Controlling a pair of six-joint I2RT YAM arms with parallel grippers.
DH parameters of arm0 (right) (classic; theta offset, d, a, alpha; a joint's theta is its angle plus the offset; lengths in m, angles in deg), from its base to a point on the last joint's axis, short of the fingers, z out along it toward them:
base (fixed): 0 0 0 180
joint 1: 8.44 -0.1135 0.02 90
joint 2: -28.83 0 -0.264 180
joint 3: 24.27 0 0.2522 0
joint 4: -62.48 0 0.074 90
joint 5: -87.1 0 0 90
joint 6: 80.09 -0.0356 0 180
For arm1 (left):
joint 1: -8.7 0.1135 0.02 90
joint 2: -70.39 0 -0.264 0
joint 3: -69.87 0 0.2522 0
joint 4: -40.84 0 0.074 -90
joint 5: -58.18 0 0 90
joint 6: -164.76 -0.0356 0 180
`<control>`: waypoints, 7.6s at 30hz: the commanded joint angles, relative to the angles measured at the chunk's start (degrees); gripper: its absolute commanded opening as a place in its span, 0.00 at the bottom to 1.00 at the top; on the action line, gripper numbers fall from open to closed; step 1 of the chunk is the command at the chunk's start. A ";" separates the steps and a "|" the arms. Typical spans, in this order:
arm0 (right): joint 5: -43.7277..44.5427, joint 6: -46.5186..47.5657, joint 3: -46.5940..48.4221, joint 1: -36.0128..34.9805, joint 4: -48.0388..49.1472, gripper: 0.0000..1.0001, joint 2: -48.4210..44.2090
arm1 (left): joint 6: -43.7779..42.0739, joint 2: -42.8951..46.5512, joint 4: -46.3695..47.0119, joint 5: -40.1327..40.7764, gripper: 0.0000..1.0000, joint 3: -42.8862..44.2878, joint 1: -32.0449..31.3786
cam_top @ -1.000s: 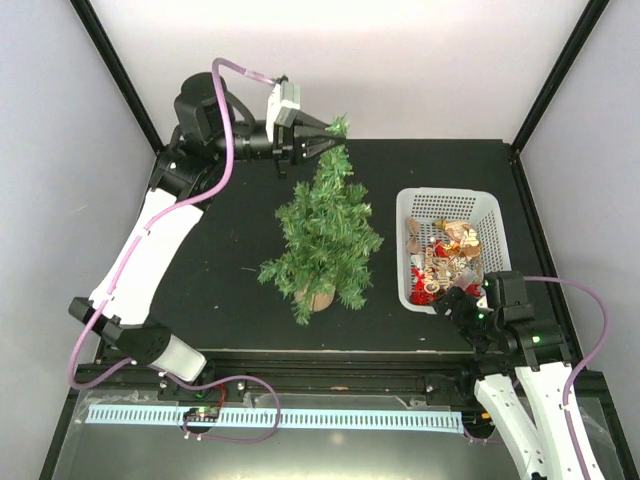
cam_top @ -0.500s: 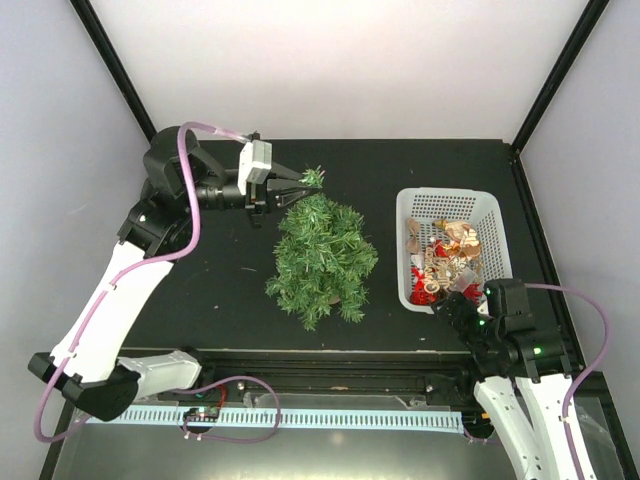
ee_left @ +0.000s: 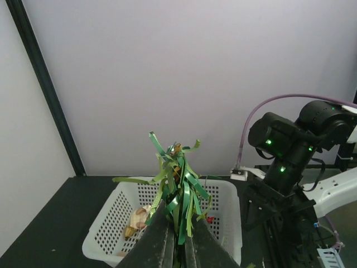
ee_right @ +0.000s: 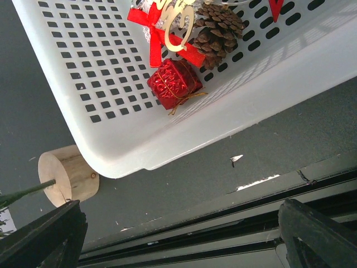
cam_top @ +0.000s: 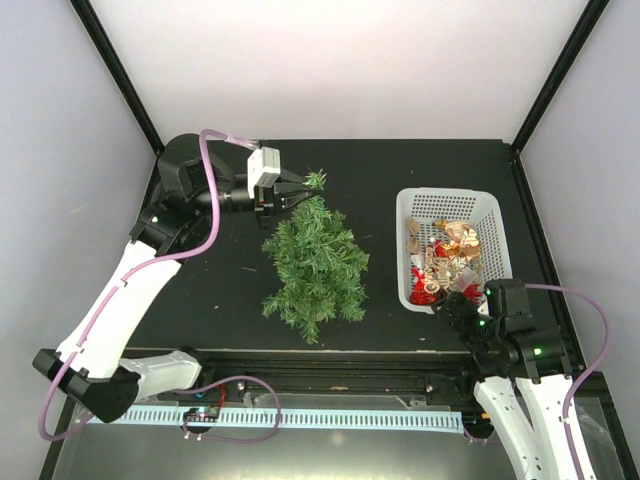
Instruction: Decorate the small christmas tree
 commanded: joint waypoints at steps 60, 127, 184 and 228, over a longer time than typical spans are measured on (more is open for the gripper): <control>16.26 17.44 36.64 2.82 21.72 0.41 79.33 | -19.39 18.72 -48.25 40.87 0.96 5.21 5.80; 17.31 20.99 20.47 2.77 28.57 0.12 70.02 | -17.38 18.71 -48.09 36.61 0.98 2.23 5.80; 33.56 21.34 37.03 2.58 5.86 0.01 46.20 | -23.75 12.23 -50.68 25.25 0.99 23.53 5.08; -18.00 12.91 69.42 -6.54 16.86 0.01 27.56 | -7.94 -11.94 -30.41 5.84 0.99 40.47 -15.26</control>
